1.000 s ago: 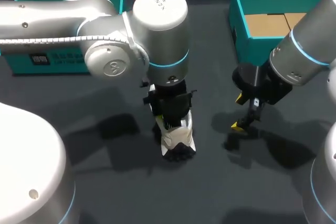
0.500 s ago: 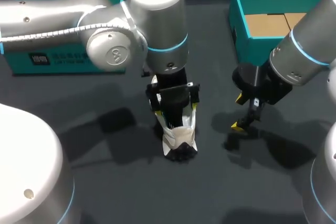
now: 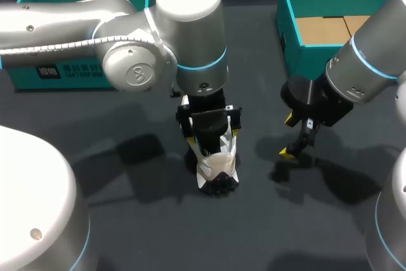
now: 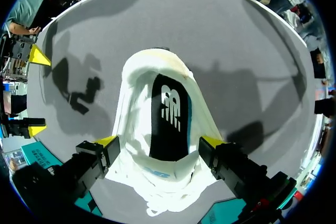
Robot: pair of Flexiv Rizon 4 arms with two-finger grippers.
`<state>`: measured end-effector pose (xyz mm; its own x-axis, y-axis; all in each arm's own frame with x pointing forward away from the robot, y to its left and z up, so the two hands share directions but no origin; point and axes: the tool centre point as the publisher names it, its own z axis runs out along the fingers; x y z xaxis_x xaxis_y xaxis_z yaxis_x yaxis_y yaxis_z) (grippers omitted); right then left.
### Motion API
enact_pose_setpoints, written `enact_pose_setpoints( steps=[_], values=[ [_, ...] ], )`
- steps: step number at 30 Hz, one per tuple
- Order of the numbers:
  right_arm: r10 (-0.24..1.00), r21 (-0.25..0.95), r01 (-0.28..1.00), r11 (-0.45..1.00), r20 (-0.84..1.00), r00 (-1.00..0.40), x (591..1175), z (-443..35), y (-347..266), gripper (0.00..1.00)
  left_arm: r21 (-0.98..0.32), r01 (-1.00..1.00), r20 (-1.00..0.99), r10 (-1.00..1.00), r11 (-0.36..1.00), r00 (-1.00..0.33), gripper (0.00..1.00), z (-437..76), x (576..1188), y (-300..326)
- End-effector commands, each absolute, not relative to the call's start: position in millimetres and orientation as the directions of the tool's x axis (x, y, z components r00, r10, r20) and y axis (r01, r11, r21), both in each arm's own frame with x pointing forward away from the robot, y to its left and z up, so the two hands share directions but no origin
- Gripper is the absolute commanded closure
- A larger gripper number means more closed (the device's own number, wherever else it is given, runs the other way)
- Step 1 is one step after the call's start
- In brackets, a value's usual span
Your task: Take the shoe out of the shoebox, open the shoe tongue, remove and reinsert the insole, then place the shoe into the shoebox
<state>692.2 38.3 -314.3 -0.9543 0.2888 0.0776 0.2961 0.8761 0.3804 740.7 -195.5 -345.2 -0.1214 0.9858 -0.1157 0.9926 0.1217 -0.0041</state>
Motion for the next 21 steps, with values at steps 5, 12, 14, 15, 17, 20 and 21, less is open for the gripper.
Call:
enact_pose_setpoints(
  steps=[5, 12, 14, 15, 17, 20, 21],
  values=[
    [0.29, 0.381, 0.296, 0.876, 0.074, -0.954, 690, -315, 38, 0.0, -0.041, 0.992, -0.104, 0.987, 0.12, -0.124, 0.0, -340, 757, -191],
    [0.29, 0.381, 0.296, 0.876, 0.074, -0.954, 690, -315, 38, 0.0, -0.085, 0.988, -0.105, 0.985, 0.127, -0.136, 0.0, -335, 774, -191],
    [0.29, 0.381, 0.296, 0.876, 0.074, -0.954, 690, -315, 38, 0.0, -0.108, 0.987, -0.102, 0.986, 0.122, -0.134, 0.04, -336, 776, -191],
    [0.29, 0.381, 0.296, 0.876, 0.074, -0.954, 690, -315, 38, 0.0, -0.106, 0.987, -0.101, 0.986, 0.124, -0.135, 0.05, -336, 777, -191],
    [0.29, 0.381, 0.296, 0.876, 0.074, -0.954, 690, -315, 38, 0.0, -0.106, 0.986, -0.097, 0.986, 0.126, -0.136, 0.07, -337, 777, -191],
    [0.29, 0.381, 0.296, 0.876, 0.074, -0.954, 690, -315, 38, 0.0, -0.102, 0.986, -0.09, 0.986, 0.134, -0.143, 0.09, -336, 783, -191],
    [0.29, 0.381, 0.296, 0.876, 0.074, -0.954, 690, -315, 38, 0.0, -0.098, 0.985, -0.091, 0.984, 0.142, -0.15, 0.11, -334, 785, -190]
  ],
)
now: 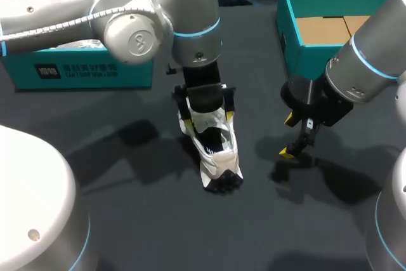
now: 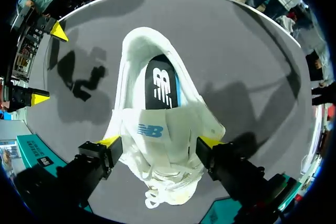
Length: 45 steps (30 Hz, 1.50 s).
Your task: Take the shoe out of the shoebox, open the shoe tongue, remove and reinsert the insole, then place the shoe into the shoebox
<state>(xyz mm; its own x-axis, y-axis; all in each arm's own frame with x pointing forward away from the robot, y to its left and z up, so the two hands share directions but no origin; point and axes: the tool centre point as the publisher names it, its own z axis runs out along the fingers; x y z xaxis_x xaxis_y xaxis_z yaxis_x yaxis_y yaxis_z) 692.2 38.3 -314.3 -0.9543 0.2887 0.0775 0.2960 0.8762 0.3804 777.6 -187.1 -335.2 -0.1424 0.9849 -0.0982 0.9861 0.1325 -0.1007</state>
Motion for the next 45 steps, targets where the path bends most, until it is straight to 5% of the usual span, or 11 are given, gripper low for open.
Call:
enact_pose_setpoints(
  steps=[1, 5, 10, 15, 26, 32, 38, 45],
  values=[
    [0.29, 0.381, 0.296, 0.876, 0.074, -0.954, 690, -315, 38, 0.0, -0.097, 0.984, -0.092, 0.984, 0.146, -0.155, 0.16, -332, 788, -189],
    [0.29, 0.381, 0.296, 0.876, 0.074, -0.954, 690, -315, 38, 0.0, -0.088, 0.983, -0.099, 0.98, 0.164, -0.172, 0.34, -323, 798, -186],
    [0.29, 0.381, 0.296, 0.876, 0.074, -0.954, 690, -315, 38, 0.0, -0.074, 0.98, -0.105, 0.976, 0.184, -0.191, 0.36, -313, 803, -182],
    [0.29, 0.381, 0.296, 0.876, 0.074, -0.954, 690, -315, 38, 0.0, -0.084, 0.978, -0.114, 0.974, 0.189, -0.197, 0.52, -304, 803, -181],
    [0.29, 0.381, 0.296, 0.876, 0.074, -0.954, 690, -315, 38, 0.0, -0.154, 0.979, -0.09, 0.984, 0.136, -0.151, 0.63, -312, 772, -185],
    [0.29, 0.381, 0.296, 0.876, 0.074, -0.954, 690, -315, 38, 0.0, -0.226, 0.968, -0.085, 0.987, 0.112, -0.134, 0.78, -336, 755, -191],
    [0.29, 0.381, 0.296, 0.876, 0.074, -0.954, 690, -315, 38, 0.0, -0.269, 0.957, -0.079, 0.988, 0.11, -0.136, 0.8, -358, 738, -189],
    [0.29, 0.381, 0.296, 0.876, 0.074, -0.954, 690, -315, 38, 0.0, -0.205, 0.972, -0.146, 0.978, 0.114, -0.146, 0.8, -322, 740, -180]
  ],
)
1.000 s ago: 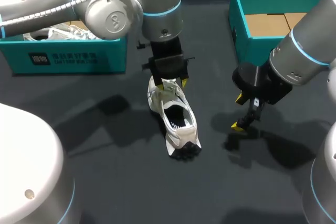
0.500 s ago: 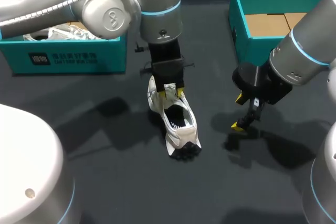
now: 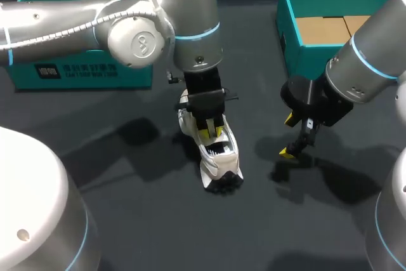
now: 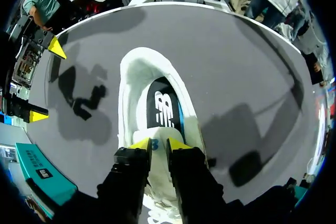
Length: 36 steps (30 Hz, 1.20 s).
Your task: Take the shoe out of the shoebox, open the shoe tongue, remove and reinsert the insole, then place the shoe into the shoebox
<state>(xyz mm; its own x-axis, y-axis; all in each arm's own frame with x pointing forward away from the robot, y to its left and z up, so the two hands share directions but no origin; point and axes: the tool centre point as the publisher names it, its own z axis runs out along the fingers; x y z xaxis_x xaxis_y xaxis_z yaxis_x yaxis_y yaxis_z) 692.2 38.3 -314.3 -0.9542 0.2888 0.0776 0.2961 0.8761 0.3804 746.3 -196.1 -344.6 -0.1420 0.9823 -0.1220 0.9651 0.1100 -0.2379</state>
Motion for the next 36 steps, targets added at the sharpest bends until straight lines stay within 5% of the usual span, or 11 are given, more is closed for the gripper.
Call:
enact_pose_setpoints(
  steps=[1, 9, 18, 22, 24, 27, 36],
  values=[
    [0.29, 0.381, 0.296, 0.876, 0.074, -0.954, 690, -315, 38, 0.0, -0.201, 0.972, -0.147, 0.978, 0.118, -0.149, 0.8, -322, 741, -181],
    [0.29, 0.381, 0.296, 0.876, 0.074, -0.954, 690, -315, 38, 0.0, -0.246, 0.958, -0.102, 0.979, 0.148, -0.177, 0.76, -357, 737, -193],
    [0.29, 0.381, 0.296, 0.876, 0.074, -0.954, 690, -315, 38, 0.0, -0.195, 0.968, -0.188, 0.962, 0.161, -0.197, 0.72, -289, 721, -179],
    [0.29, 0.381, 0.296, 0.876, 0.074, -0.954, 690, -315, 38, 0.0, -0.218, 0.94, -0.186, 0.934, 0.263, -0.305, 0.47, -267, 703, -177],
    [0.29, 0.381, 0.296, 0.876, 0.074, -0.954, 690, -315, 38, 0.0, -0.278, 0.891, -0.136, 0.904, 0.358, -0.405, 0.04, -263, 697, -178],
    [0.29, 0.381, 0.296, 0.876, 0.074, -0.954, 690, -315, 38, 0.0, -0.177, 0.886, -0.047, 0.895, 0.429, -0.443, 0.0, -258, 686, -175],
    [0.29, 0.381, 0.296, 0.876, 0.074, -0.954, 690, -315, 38, 0.0, -0.177, 0.886, -0.047, 0.895, 0.429, -0.443, 0.0, -258, 686, -175]
  ],
)
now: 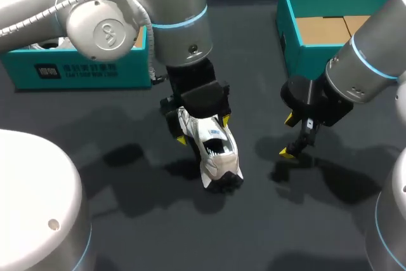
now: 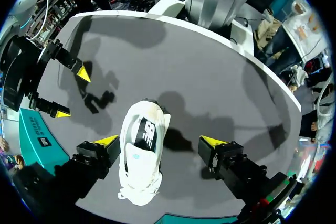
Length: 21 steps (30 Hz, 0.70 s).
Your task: Take the shoe out of the shoebox, open the shoe tongue, remove and reinsert the insole, then place the shoe into the shoebox
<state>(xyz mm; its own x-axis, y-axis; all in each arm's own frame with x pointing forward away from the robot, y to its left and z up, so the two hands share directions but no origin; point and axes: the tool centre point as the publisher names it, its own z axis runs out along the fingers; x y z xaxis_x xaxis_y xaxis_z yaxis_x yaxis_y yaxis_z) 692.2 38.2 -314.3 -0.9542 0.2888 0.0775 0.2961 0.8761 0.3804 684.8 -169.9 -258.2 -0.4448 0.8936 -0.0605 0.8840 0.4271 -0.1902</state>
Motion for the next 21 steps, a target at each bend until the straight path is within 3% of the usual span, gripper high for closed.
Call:
enact_pose_setpoints(
  steps=[1, 2, 5, 7, 9, 19, 21],
  values=[
    [0.29, 0.381, 0.296, 0.876, 0.074, -0.954, 690, -315, 38, 0.0, -0.177, 0.886, -0.047, 0.895, 0.429, -0.443, 0.0, -258, 686, -175],
    [0.29, 0.381, 0.296, 0.876, 0.074, -0.954, 690, -315, 38, 0.0, -0.177, 0.886, -0.047, 0.895, 0.429, -0.443, 0.0, -258, 686, -175],
    [0.29, 0.381, 0.296, 0.876, 0.074, -0.954, 690, -315, 38, 0.0, -0.214, 0.754, -0.033, 0.767, 0.621, -0.641, 0.0, -263, 669, -169],
    [0.29, 0.381, 0.296, 0.876, 0.074, -0.954, 690, -315, 38, 0.0, -0.23, 0.541, 0.034, 0.563, 0.809, -0.826, 0.0, -262, 664, -167],
    [0.29, 0.381, 0.296, 0.876, 0.074, -0.954, 690, -315, 38, 0.0, -0.096, 0.332, -0.014, 0.332, 0.938, -0.943, 0.0, -258, 659, -163],
    [0.29, 0.381, 0.296, 0.876, 0.074, -0.954, 690, -315, 38, 0.0, -0.096, 0.332, -0.014, 0.332, 0.938, -0.943, 0.0, -258, 659, -163],
    [0.29, 0.381, 0.296, 0.876, 0.074, -0.954, 690, -315, 38, 0.0, -0.119, 0.236, 0.006, 0.239, 0.964, -0.971, 0.0, -261, 660, -166]
  ],
)
